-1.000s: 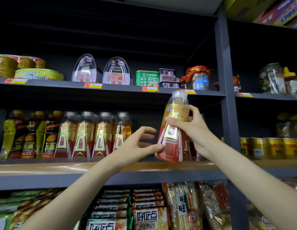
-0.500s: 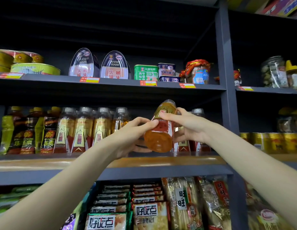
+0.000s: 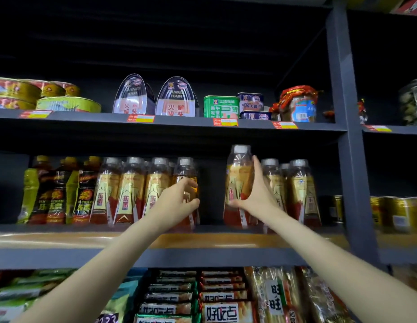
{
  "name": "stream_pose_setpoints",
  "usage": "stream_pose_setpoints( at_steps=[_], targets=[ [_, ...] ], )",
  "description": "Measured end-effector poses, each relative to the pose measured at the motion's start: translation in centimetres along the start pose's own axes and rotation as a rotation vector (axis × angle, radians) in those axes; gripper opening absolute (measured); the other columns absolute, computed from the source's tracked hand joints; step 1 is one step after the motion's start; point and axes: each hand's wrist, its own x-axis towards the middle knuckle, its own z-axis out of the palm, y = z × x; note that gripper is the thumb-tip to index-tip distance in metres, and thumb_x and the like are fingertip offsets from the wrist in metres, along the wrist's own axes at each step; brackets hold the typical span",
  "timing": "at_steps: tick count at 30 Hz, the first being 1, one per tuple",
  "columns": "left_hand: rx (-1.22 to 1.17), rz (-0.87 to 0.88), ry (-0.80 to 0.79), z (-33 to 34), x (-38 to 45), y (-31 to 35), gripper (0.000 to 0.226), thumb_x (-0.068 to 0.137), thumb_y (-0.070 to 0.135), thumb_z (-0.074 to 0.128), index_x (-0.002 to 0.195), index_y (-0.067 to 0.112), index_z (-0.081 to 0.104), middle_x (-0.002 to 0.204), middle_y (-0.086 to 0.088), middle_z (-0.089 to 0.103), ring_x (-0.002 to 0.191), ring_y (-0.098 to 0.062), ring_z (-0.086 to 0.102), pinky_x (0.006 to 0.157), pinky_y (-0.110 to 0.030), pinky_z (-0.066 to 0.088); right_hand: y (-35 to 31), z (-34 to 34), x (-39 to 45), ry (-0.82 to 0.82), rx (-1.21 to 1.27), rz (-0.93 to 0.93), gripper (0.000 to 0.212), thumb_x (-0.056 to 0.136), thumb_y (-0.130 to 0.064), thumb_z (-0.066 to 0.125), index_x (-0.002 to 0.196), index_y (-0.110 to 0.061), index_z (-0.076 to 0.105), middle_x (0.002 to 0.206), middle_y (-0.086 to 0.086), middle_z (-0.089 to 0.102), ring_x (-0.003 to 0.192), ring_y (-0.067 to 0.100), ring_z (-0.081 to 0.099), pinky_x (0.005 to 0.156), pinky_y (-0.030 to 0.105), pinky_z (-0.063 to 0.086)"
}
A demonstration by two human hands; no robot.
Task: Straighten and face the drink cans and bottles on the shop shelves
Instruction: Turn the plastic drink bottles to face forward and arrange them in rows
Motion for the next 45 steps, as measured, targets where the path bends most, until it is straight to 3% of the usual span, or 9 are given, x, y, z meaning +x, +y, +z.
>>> stream_pose_setpoints(
  at_steps=[7, 13, 15, 20, 24, 32, 37, 40, 45],
  targets=[
    [0.241, 0.037, 0.106, 0.0, 2.0, -2.1, 0.042, 0.091, 0.019, 0.055, 0.131, 0.019, 0.042, 0.130, -0.006, 0.047, 0.112, -0.022, 0.049, 0.091, -0.025, 0.041, 1.2, -0.7, 2.5, -0.269, -0.285, 0.113, 0.130, 0.070, -0.028, 0.083, 0.148, -0.025, -0.021, 0.154, 0.014, 0.026, 0.134, 0.029, 0.039, 0.105, 0.037, 0.036],
    [0.449, -0.002, 0.106, 1.6, 3.9, -3.9, 0.071, 0.087, 0.029, 0.060, 0.145, 0.029, 0.019, 0.155, -0.006, 0.004, 0.142, -0.033, 0.006, 0.112, -0.042, 0.023, -0.2, -1.9, 3.0, -0.263, -0.529, -0.112, 0.132, 0.070, -0.018, 0.083, 0.140, -0.048, -0.025, 0.158, 0.010, -0.014, 0.105, 0.022, 0.061, 0.077, 0.023, 0.052],
    [0.489, 0.006, 0.068, 2.2, 4.0, -4.5, 0.079, 0.086, 0.026, 0.063, 0.147, 0.033, 0.012, 0.156, -0.006, -0.007, 0.143, -0.033, -0.002, 0.114, -0.043, 0.019, -0.1, -1.6, 3.4, -0.304, -0.567, -0.103, 0.129, 0.070, -0.016, 0.082, 0.143, -0.047, -0.020, 0.157, 0.009, -0.017, 0.106, 0.023, 0.061, 0.080, 0.025, 0.053],
    [0.603, 0.026, 0.059, 2.5, 4.1, -5.2, 0.080, 0.087, 0.023, 0.062, 0.148, 0.032, 0.011, 0.156, -0.006, -0.009, 0.142, -0.034, -0.001, 0.114, -0.043, 0.018, 0.4, -0.9, 4.6, -0.305, -0.620, -0.059, 0.117, 0.069, -0.014, 0.083, 0.150, -0.033, 0.000, 0.158, 0.013, -0.005, 0.134, 0.033, 0.039, 0.100, 0.035, 0.042],
    [0.607, 0.042, 0.090, 2.7, 4.1, -5.4, 0.078, 0.087, 0.015, 0.059, 0.148, 0.032, 0.013, 0.156, -0.006, -0.008, 0.142, -0.035, 0.001, 0.112, -0.040, 0.025, 1.2, 0.7, 5.8, -0.276, -0.678, -0.016, 0.117, 0.072, -0.009, 0.079, 0.151, -0.029, -0.005, 0.158, 0.014, -0.010, 0.135, 0.035, 0.037, 0.097, 0.036, 0.045],
    [0.701, -0.017, 0.104, 2.7, 3.8, -5.2, 0.075, 0.088, 0.023, 0.059, 0.147, 0.036, 0.014, 0.157, -0.003, -0.006, 0.142, -0.033, -0.003, 0.113, -0.053, 0.009, 2.1, 2.5, 7.2, -0.291, -0.750, 0.020, 0.114, 0.076, -0.003, 0.075, 0.151, -0.026, -0.008, 0.156, 0.020, -0.016, 0.128, 0.036, 0.044, 0.093, 0.036, 0.048],
    [0.715, -0.032, 0.093, 2.6, 3.9, -5.0, 0.073, 0.088, 0.027, 0.059, 0.146, 0.036, 0.015, 0.157, -0.002, -0.004, 0.143, -0.032, -0.002, 0.113, -0.054, 0.011, 2.3, 3.0, 5.8, -0.158, -1.031, -0.217, 0.089, 0.086, -0.007, 0.065, 0.150, -0.012, 0.004, 0.154, 0.022, -0.012, 0.142, 0.045, 0.001, 0.114, 0.045, 0.022],
    [0.696, -0.023, 0.151, 2.1, 3.9, -4.6, 0.063, 0.090, 0.030, 0.054, 0.145, 0.033, 0.023, 0.156, -0.003, 0.010, 0.142, -0.029, 0.008, 0.113, -0.050, 0.016, 2.0, 3.2, 5.1, -0.176, -0.888, -0.330, 0.084, 0.087, -0.020, 0.066, 0.150, -0.015, 0.011, 0.156, 0.017, -0.006, 0.144, 0.040, -0.003, 0.116, 0.046, 0.014],
    [0.672, -0.053, 0.437, -0.9, 3.6, -4.0, 0.048, 0.093, 0.030, 0.048, 0.139, 0.024, 0.037, 0.147, -0.003, 0.033, 0.136, -0.026, 0.026, 0.110, -0.043, 0.022, -1.4, 5.4, 5.2, -0.333, -0.210, -0.184, 0.102, 0.078, -0.034, 0.075, 0.151, -0.028, 0.003, 0.158, 0.012, 0.008, 0.144, 0.030, 0.017, 0.113, 0.043, 0.023]
  ],
)
